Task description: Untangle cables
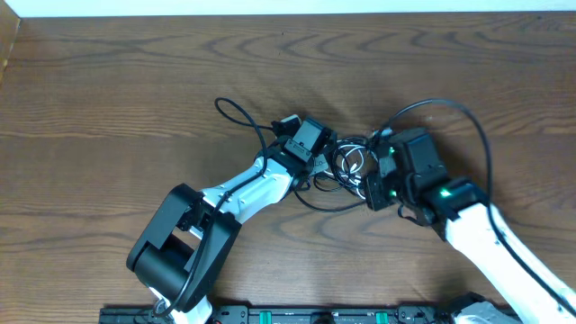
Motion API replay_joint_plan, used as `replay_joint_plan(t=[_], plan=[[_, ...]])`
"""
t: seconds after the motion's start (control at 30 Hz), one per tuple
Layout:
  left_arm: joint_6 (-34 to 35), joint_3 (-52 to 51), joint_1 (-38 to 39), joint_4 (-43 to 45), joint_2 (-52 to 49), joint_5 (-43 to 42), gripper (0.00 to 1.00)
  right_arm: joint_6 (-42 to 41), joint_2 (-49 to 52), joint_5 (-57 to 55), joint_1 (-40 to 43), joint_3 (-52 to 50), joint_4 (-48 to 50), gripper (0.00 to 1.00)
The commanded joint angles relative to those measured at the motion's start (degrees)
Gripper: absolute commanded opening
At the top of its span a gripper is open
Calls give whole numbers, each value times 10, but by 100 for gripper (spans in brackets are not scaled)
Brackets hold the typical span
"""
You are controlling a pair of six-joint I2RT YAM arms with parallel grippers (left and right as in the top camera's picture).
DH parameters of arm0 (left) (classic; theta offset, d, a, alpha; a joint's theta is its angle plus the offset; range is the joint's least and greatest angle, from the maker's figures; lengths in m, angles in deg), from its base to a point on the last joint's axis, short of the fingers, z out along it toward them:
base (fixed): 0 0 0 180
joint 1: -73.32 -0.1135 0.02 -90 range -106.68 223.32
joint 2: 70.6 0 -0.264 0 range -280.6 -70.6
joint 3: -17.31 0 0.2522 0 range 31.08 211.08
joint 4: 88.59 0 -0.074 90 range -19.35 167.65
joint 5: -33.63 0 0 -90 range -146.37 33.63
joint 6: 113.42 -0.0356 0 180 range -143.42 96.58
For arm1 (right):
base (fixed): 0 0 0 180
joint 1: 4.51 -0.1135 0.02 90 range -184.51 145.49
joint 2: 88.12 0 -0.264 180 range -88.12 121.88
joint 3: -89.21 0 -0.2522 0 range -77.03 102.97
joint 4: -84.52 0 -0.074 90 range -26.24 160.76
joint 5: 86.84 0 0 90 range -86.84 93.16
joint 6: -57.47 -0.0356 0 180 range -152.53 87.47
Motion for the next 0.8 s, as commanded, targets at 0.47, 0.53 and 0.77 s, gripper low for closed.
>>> replay_joint_plan(t=[0.47,0.53,0.77], plan=[[-21,2,-32,-27,12,7,8,-32,219,-68,-47,-24,81,33],[-21,2,-32,-27,11,7,8,-32,217,-71,-47,-23,83,32],[-21,2,-32,-27,11,7,8,-32,214,-78,-47,-10,83,37]])
